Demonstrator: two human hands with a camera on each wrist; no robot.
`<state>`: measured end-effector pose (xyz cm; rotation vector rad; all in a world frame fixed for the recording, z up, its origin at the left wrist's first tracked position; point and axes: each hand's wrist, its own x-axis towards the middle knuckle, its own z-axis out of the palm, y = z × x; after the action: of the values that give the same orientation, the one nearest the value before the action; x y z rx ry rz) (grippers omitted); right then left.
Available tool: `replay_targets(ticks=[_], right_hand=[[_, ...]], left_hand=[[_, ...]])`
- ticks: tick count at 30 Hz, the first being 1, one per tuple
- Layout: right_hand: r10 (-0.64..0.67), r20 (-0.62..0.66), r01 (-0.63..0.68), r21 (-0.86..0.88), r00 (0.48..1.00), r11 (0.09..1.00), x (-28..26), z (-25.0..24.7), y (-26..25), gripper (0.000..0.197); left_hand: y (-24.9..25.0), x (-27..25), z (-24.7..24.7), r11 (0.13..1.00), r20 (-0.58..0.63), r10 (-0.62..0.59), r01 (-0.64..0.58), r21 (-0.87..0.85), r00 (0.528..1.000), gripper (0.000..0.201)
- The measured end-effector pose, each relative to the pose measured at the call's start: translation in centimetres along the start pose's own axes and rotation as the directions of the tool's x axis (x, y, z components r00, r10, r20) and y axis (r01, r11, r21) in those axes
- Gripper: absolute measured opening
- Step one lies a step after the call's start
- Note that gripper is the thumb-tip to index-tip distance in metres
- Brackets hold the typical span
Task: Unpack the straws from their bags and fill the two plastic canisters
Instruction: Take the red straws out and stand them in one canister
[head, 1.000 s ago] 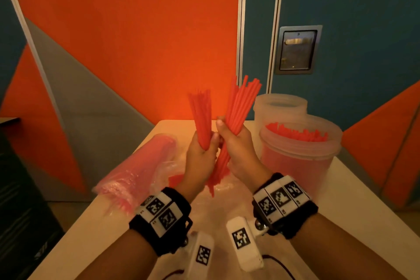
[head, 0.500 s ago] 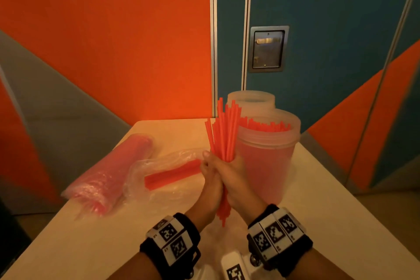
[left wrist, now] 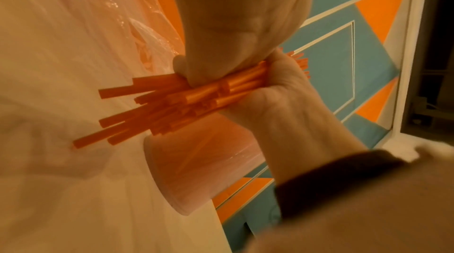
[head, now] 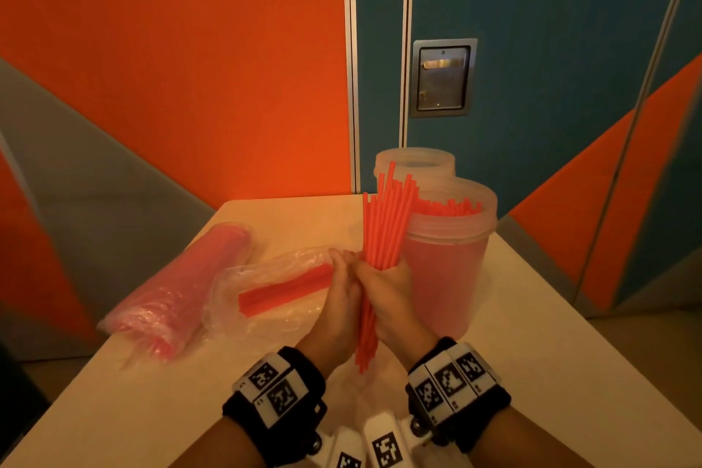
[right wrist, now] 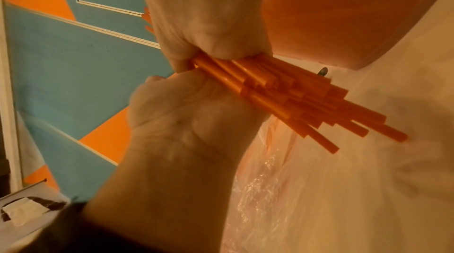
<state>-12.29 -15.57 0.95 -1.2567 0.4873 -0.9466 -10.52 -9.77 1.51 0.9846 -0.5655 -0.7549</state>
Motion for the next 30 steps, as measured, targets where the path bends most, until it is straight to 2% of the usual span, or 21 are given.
replay_targets(ticks=[4, 6, 7, 10, 12, 13, 15, 18, 20, 24, 27, 29, 30], right_hand=[[-0.036, -0.039, 0.034, -0.046, 0.999, 0.998, -0.1, -0.2, -0.3, 0.029], [-0.058, -0.020, 0.057, -0.053, 0.998, 0.997, -0.2, -0.5, -0.7, 0.023], [-0.069, 0.002, 0.069, -0.055, 0.998, 0.996, -0.3, -0.7, -0.9, 0.019], [-0.101, 0.098, 0.105, -0.039, 0.990, 0.994, 0.0, -0.8, -1.5, 0.008], [-0.135, 0.147, 0.138, -0.010, 0.980, 0.990, -0.1, -0.5, -1.8, 0.017], [-0.162, 0.161, 0.164, 0.000, 0.974, 0.986, -0.4, -0.4, -1.6, 0.020], [-0.231, 0.190, 0.246, -0.061, 0.954, 0.967, -1.0, -0.3, -1.2, 0.007], [-0.237, 0.209, 0.275, -0.175, 0.949, 0.946, -1.5, -0.9, 0.2, 0.029], [-0.229, 0.230, 0.285, -0.247, 0.946, 0.926, -1.7, -1.4, 1.0, 0.036], [-0.198, 0.270, 0.289, -0.358, 0.942, 0.888, -2.3, -2.2, 2.2, 0.036], [-0.162, 0.308, 0.280, -0.394, 0.938, 0.876, -2.3, -2.1, 2.3, 0.037], [-0.095, 0.328, 0.233, -0.414, 0.940, 0.880, -1.8, -2.1, 3.1, 0.043], [-0.031, 0.335, 0.189, -0.449, 0.942, 0.873, -1.8, -2.2, 3.3, 0.045]], left_hand=[[-0.3, -0.4, 0.5, 0.999, 0.008, 0.039, -0.040, 0.027, 0.999, 0.067], [-0.1, -0.4, 0.4, 0.995, -0.006, 0.049, -0.048, 0.089, 0.999, 0.068], [-0.1, -0.4, 0.3, 0.985, -0.012, 0.056, -0.053, 0.165, 0.998, 0.075], [0.1, -0.1, 0.1, 0.900, -0.041, 0.125, -0.096, 0.425, 0.991, 0.122], [0.8, 0.2, 0.2, 0.850, -0.056, 0.255, -0.196, 0.489, 0.965, 0.126], [1.2, 0.5, 0.3, 0.828, -0.039, 0.318, -0.257, 0.499, 0.947, 0.125], [2.1, 1.1, 0.3, 0.786, -0.027, 0.380, -0.308, 0.536, 0.925, 0.115], [2.4, 1.7, 0.5, 0.771, -0.107, 0.368, -0.239, 0.590, 0.924, 0.065], [1.7, 1.7, 0.3, 0.767, -0.124, 0.353, -0.210, 0.607, 0.927, 0.047], [0.1, 1.2, -0.7, 0.744, -0.097, 0.383, -0.245, 0.621, 0.919, 0.048], [0.0, 0.8, -0.8, 0.758, -0.095, 0.396, -0.266, 0.595, 0.914, 0.062], [0.0, 0.9, -1.0, 0.775, -0.129, 0.398, -0.257, 0.578, 0.908, 0.068], [-0.1, 1.0, -1.1, 0.777, -0.144, 0.396, -0.247, 0.579, 0.907, 0.064]])
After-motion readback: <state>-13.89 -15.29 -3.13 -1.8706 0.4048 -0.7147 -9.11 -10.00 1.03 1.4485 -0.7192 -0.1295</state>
